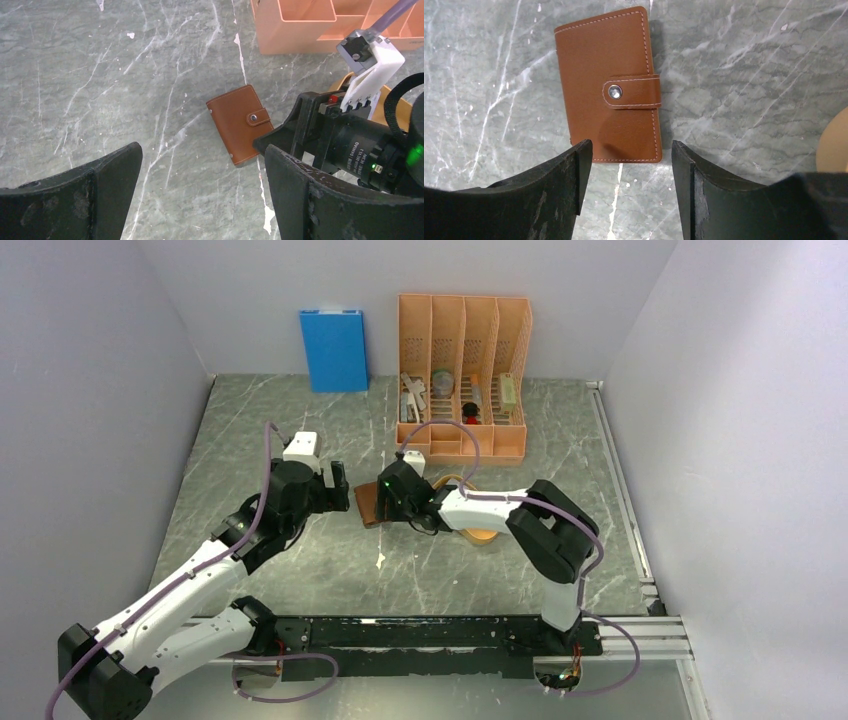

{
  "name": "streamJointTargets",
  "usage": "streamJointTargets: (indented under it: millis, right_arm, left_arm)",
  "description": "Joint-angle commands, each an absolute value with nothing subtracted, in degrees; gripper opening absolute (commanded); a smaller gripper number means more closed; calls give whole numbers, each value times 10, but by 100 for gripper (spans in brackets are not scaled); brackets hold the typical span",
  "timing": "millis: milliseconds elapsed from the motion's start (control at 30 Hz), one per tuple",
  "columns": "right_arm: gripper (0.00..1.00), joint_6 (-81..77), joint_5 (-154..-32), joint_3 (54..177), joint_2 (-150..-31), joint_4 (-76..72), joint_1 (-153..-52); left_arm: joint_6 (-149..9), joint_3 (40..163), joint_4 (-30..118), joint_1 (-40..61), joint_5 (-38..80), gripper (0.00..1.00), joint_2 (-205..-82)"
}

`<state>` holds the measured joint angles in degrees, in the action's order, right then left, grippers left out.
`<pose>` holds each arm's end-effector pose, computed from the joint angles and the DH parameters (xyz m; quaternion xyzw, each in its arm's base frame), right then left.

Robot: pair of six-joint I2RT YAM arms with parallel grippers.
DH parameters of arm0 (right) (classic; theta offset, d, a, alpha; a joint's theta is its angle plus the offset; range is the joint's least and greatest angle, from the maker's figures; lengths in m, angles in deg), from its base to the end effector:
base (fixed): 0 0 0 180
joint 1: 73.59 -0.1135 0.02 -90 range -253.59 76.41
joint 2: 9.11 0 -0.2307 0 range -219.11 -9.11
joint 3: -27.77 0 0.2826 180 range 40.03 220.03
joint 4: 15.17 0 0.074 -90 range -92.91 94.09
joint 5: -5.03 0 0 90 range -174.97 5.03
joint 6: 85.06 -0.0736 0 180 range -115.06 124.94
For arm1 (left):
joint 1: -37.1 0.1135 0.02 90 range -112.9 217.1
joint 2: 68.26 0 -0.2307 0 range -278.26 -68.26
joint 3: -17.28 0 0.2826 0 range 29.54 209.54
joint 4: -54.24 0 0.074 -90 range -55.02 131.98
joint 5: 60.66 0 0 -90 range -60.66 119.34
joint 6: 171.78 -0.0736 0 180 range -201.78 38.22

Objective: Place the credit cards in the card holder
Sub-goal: Move the card holder to the center of the board.

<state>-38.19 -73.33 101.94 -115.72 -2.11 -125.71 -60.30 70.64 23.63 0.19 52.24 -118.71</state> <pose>0.2738 0.3278 0.0788 -0.0339 0.9209 0.2150 0.3232 0.2418 -0.1458 0.2398 0.0108 0.8450 -0.0990 0.5255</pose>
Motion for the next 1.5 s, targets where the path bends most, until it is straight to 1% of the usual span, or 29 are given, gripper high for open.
streamJointTargets:
  millis: [0,133,333,633,800,900,1000,1200,1233,1267,1300,1467]
  right_arm:
    - [63,-395,-733,1020,-1171,-24,-1253]
    - [62,-401,-744,1017,-1181,-27,-1245]
    - [56,-406,-756,1017,-1193,-47,-1235]
    - [32,-396,-766,1007,-1192,-47,-1238]
    - [18,-391,-769,962,-1159,-53,-1253]
    - [7,-388,-763,928,-1132,-51,-1267]
    - [0,-390,-757,897,-1107,-41,-1284]
    - [0,-400,-746,840,-1044,-32,-1316]
    - [0,-402,-742,833,-1033,-25,-1321]
    - [0,-406,-740,825,-1023,-15,-1327]
    - [0,-411,-739,819,-1013,-12,-1333]
    - [0,-436,-731,794,-975,-2,-1364]
  left_arm:
    - [-604,726,233,-3,529,97,-1183]
    - [-604,727,231,-3,531,97,-1183]
    - [-605,726,230,-9,538,97,-1183]
    - [-606,726,232,-12,537,97,-1186]
    - [-606,728,231,-12,526,97,-1190]
    - [-601,728,229,-14,524,97,-1189]
    - [-597,728,224,-22,528,97,-1183]
    - [-574,732,198,-50,537,97,-1183]
    - [-566,731,193,-50,525,99,-1182]
    - [-559,726,189,-50,511,94,-1180]
    - [-548,721,184,-50,495,91,-1178]
    - [-468,654,203,-51,402,85,-1154]
